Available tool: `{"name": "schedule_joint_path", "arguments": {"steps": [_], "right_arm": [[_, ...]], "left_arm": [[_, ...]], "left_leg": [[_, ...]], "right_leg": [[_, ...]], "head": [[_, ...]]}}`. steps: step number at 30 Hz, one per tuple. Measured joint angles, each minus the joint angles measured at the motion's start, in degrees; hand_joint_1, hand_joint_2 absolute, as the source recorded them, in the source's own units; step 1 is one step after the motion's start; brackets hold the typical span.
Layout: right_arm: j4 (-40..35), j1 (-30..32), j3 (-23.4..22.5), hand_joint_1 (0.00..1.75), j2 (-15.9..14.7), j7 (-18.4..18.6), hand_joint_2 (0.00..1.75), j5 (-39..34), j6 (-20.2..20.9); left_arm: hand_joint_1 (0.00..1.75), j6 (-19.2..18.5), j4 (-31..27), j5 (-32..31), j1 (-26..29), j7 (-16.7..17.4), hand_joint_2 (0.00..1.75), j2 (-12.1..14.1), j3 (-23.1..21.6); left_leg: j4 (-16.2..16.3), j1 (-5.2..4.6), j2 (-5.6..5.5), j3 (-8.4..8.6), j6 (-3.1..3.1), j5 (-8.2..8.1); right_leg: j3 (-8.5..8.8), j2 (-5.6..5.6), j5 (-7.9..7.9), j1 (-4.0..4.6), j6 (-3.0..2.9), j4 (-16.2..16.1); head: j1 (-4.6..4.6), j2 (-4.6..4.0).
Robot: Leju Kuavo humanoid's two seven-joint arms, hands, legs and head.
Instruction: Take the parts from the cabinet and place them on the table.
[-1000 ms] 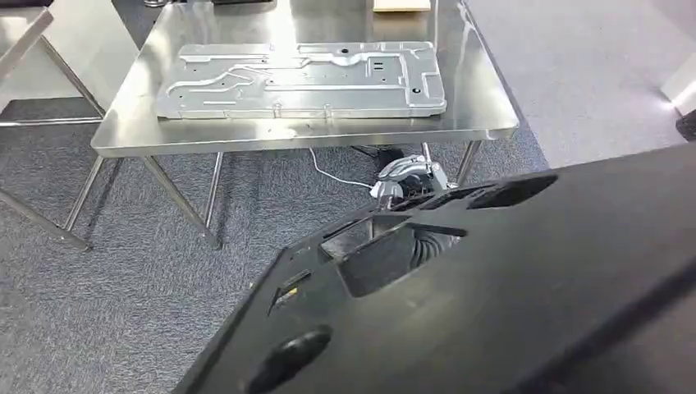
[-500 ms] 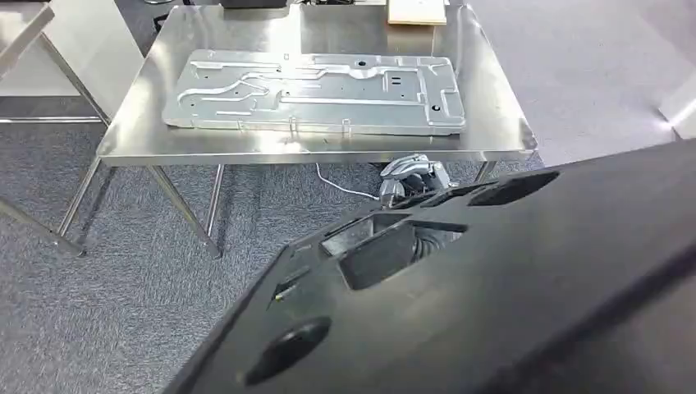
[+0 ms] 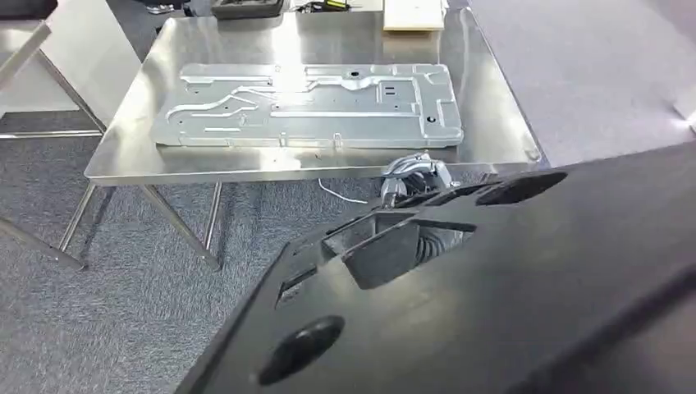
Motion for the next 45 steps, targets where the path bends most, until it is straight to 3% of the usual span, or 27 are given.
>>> {"name": "schedule_joint_path", "arguments": {"steps": [1, 2, 3, 5, 6, 7, 9, 12, 14, 16, 17, 18, 21, 22, 23, 24, 26, 28, 31, 32, 34, 36, 37, 38, 42, 43, 45], "right_arm": [[0.1, 0.0, 0.0, 1.75, 0.0, 0.0, 1.75, 0.0, 0.0], [0.2, 0.0, 0.0, 1.75, 0.0, 0.0, 1.75, 0.0, 0.2], [0.2, 0.0, 0.0, 1.75, 0.0, 0.0, 1.75, 0.0, 0.2], [0.2, 0.0, 0.0, 1.75, 0.0, 0.0, 1.75, 0.0, 0.2], [0.3, 0.0, 0.0, 1.75, 0.0, 0.0, 1.75, 0.0, 0.2], [0.4, -0.1, 0.0, 1.75, -0.1, 0.0, 1.75, 0.0, 0.3], [0.5, 0.0, 0.0, 1.75, -0.2, 0.4, 1.75, 0.4, 0.0], [0.5, -0.1, 0.0, 1.75, -0.7, 1.1, 1.75, 1.5, -0.5], [0.4, -0.2, 0.0, 1.75, -0.9, 1.3, 1.75, 1.9, -0.6], [0.5, 0.1, 0.0, 1.75, -1.4, 1.8, 1.75, 2.3, -0.7], [0.5, 0.2, 0.0, 1.75, -1.5, 1.9, 1.75, 2.3, -0.8], [0.5, 0.3, 0.0, 1.75, -1.7, 2.0, 1.75, 2.3, -0.9], [0.5, 0.4, -0.1, 1.75, -2.2, 2.2, 1.75, 2.7, -1.1], [0.5, 0.4, -0.2, 1.75, -2.5, 2.4, 1.75, 3.0, -1.2], [0.5, 0.3, -0.2, 1.75, -2.7, 2.7, 1.75, 3.3, -1.2], [0.4, 0.5, -0.4, 1.75, -2.9, 2.9, 1.75, 3.7, -1.3], [0.3, 0.6, -0.7, 1.75, -3.3, 3.3, 1.75, 4.7, -1.6], [0.3, 0.4, -1.1, 1.75, -3.6, 3.8, 1.75, 5.6, -2.0], [0.1, 0.4, -1.9, 1.75, -4.3, 4.4, 1.75, 6.8, -2.6], [0.1, 0.5, -2.4, 1.75, -4.6, 4.6, 1.75, 7.3, -2.6], [-0.1, 0.8, -3.2, 1.75, -5.1, 5.1, 1.75, 7.9, -3.1], [-0.4, 0.9, -3.9, 1.75, -5.4, 5.4, 1.75, 8.7, -3.4], [-0.6, 0.9, -4.3, 1.75, -5.6, 5.5, 1.75, 8.9, -3.5], [-0.7, 0.9, -4.9, 1.75, -6.0, 5.6, 1.75, 9.4, -3.6], [-1.5, 1.4, -6.2, 1.75, -6.9, 6.6, 1.75, 10.3, -3.6], [-1.8, 1.6, -6.8, 1.75, -7.4, 6.9, 1.75, 10.7, -3.6], [-2.2, 1.6, -7.3, 1.75, -7.8, 7.4, 1.75, 11.3, -3.6]], "left_arm": [[0.00, 0.0, 0.0, 0.0, 0.2, 0.0, 1.75, 0.0, 0.0], [0.00, 0.0, 0.0, 0.0, 0.3, 0.0, 1.75, 0.0, 0.0], [0.00, 0.0, 0.0, -0.1, 0.3, 0.0, 1.75, 0.0, 0.0], [0.00, 0.0, 0.0, -0.1, 0.3, 0.0, 1.75, 0.0, 0.0], [0.00, 0.0, 0.0, -0.1, 0.3, 0.0, 1.75, 0.1, 0.0], [0.00, 0.0, 0.0, -0.2, 0.1, 0.0, 1.75, 0.1, 0.0], [0.00, 0.0, 0.0, -0.2, 0.5, 0.0, 1.75, 0.1, 0.0], [0.00, 0.1, 0.0, -0.4, 0.4, 0.0, 1.75, 0.1, 0.0], [0.00, 0.1, 0.0, -0.5, 0.2, 0.0, 1.75, 0.1, 0.0], [0.00, 0.1, 0.0, -0.7, 0.4, 0.1, 1.75, 0.1, 0.0], [0.00, 0.1, 0.0, -0.7, 0.5, 0.1, 1.75, 0.1, 0.0], [0.00, 0.1, 0.0, -0.7, 0.6, 0.1, 1.75, 0.1, 0.0], [0.00, 0.1, 0.0, -0.9, 0.6, 0.2, 1.75, 0.1, 0.0], [0.00, 0.0, 0.0, -0.9, 0.6, 0.2, 1.75, 0.1, 0.0], [0.00, 0.0, 0.0, -1.0, 0.4, 0.4, 1.75, 0.1, 0.0], [0.00, 0.0, 0.0, -1.0, 0.4, 0.4, 1.75, 0.1, 0.0], [0.00, 0.0, 0.0, -1.1, 0.5, 0.5, 1.75, 0.1, 0.0], [0.00, 0.1, 0.0, -1.1, 0.4, 0.5, 1.75, 0.2, 0.0], [0.00, -0.3, 0.0, -1.2, 0.4, 0.3, 1.75, 0.3, 0.0], [0.00, -0.6, 0.0, -1.2, 0.7, 0.0, 1.75, 0.5, 0.0], [0.00, -1.2, 0.0, -1.2, 1.0, -0.6, 1.75, 0.9, 0.0], [0.00, -1.4, 0.0, -1.2, 1.1, -1.0, 1.75, 1.3, 0.0], [0.00, -1.4, 0.0, -1.2, 1.1, -1.2, 1.75, 1.5, 0.0], [0.00, -1.4, 0.0, -1.2, 1.0, -1.3, 1.75, 1.6, 0.0], [0.00, -1.4, 0.0, -1.2, 1.9, -1.4, 1.75, 1.9, 0.0], [0.00, -1.4, 0.0, -1.2, 1.9, -1.4, 1.75, 2.0, 0.0], [0.00, -1.4, 0.0, -1.3, 1.6, -1.4, 1.75, 2.0, 0.0]], "left_leg": [[1.3, 0.13, 0.01, -1.58, -0.08, 0.16], [0.2, 0.23, 0.02, -1.97, -0.24, 1.72], [-2.7, 0.28, 0.03, -1.34, -0.27, 4.29], [-12.5, 0.28, 0.06, 2.02, 0.07, 11.51], [-14.0, 0.10, 0.06, 2.71, 0.16, 11.70], [-14.5, -0.56, 0.13, 2.06, 0.43, 9.03], [-15.0, -0.60, 0.04, 2.69, 1.54, 10.73], [-16.0, -0.22, 0.04, 4.66, 2.38, 10.45], [-16.1, -0.24, 0.05, 5.16, 2.94, 9.97], [-16.0, -0.47, 0.06, 5.80, 3.19, 9.18], [-16.0, -0.55, 0.02, 6.17, 3.21, 8.81], [-15.9, -0.59, -0.05, 6.78, 3.21, 8.31], [-15.6, -0.70, -0.20, 8.90, 3.05, 6.65], [-15.5, -0.73, -0.21, 9.46, 2.74, 6.01], [-15.3, -0.79, -0.40, 9.09, 2.39, 5.78], [-15.4, -0.76, -0.23, 9.10, 1.78, 5.30], [-15.1, -0.84, -0.18, 10.06, 1.27, 5.14], [-12.5, -0.58, -0.01, 9.17, 0.57, 4.15], [-0.7, -0.04, 0.07, 1.58, -0.34, -0.56], [1.9, 0.03, 0.07, -0.61, -0.53, -0.97], [-0.9, 0.17, 0.08, -1.10, -0.58, 2.93], [-10.0, 0.17, 0.08, 1.86, -0.16, 9.82], [-13.5, 0.01, 0.08, 3.11, 0.19, 11.37], [-14.2, -0.59, 0.15, 2.57, 0.45, 9.34], [-15.6, -0.19, 0.05, 3.71, 1.75, 10.58], [-16.1, -0.10, 0.09, 4.26, 1.96, 10.74], [-16.1, -0.12, 0.09, 4.57, 2.48, 10.47]], "right_leg": [[0.34, 0.10, -0.38, -0.02, 0.06, 0.0], [0.87, 0.22, -0.83, -0.04, 0.15, 0.1], [1.49, 0.28, -1.31, -0.06, 0.28, 0.1], [3.07, 0.28, -2.41, -0.12, 0.68, 0.0], [2.95, 0.24, -2.76, -0.21, 0.95, -0.3], [3.44, 0.34, -2.75, -0.13, 1.26, -0.3], [3.80, 0.32, -2.93, -0.07, 2.05, 0.1], [3.72, 0.15, -3.58, -0.06, 2.73, 1.5], [0.00, 0.15, -5.46, -0.11, 2.88, 7.9], [-6.35, 0.15, -9.26, -0.03, 3.09, 16.7], [-7.77, 0.15, -9.43, -0.02, 3.13, 17.7], [-8.15, 0.15, -8.20, -0.01, 3.05, 16.5], [-4.86, 0.15, 1.44, 0.05, 2.45, 4.8], [-4.34, 0.16, 2.86, 0.38, 1.92, 2.2], [-4.64, 0.02, 0.97, 0.81, 1.87, 1.0], [-4.19, 0.07, 2.64, 0.84, 1.52, 1.4], [-3.38, 0.20, 2.13, 0.67, 0.68, 1.1], [-2.10, 0.17, 1.85, 0.31, 0.23, 0.6], [-1.52, 0.15, 1.06, 0.26, -0.16, 0.6], [-1.28, 0.20, 0.75, 0.26, -0.15, 0.6], [-0.35, 0.38, 0.05, 0.25, -0.05, 0.7], [0.88, 0.44, -0.68, 0.24, 0.20, 0.7], [1.13, 0.44, -1.04, 0.19, 0.46, 0.5], [1.13, 0.47, -0.99, 0.26, 0.69, 0.5], [1.49, 0.51, -1.80, 0.67, 2.06, 0.3], [1.10, 0.47, -2.86, 0.29, 2.15, 1.4], [-2.49, 0.36, -6.77, 0.37, 2.26, 8.8]], "head": [[-0.11, 0.00], [-0.11, 0.00], [-0.07, 0.00], [-0.07, 0.00], [0.04, 0.00], [-0.09, 0.00], [0.02, 0.00], [0.24, 0.00], [0.55, 0.00], [0.74, 0.00], [0.76, 0.00], [0.79, 0.00], [0.96, 0.00], [0.98, 0.00], [1.22, 0.00], [1.31, 0.00], [1.29, 0.00], [1.33, 0.00], [1.35, 0.00], [1.35, 0.00], [1.35, 0.00], [1.35, 0.00], [1.38, 0.00], [1.51, 0.00], [1.75, 0.00], [1.73, 0.00], [2.34, 0.00]]}}
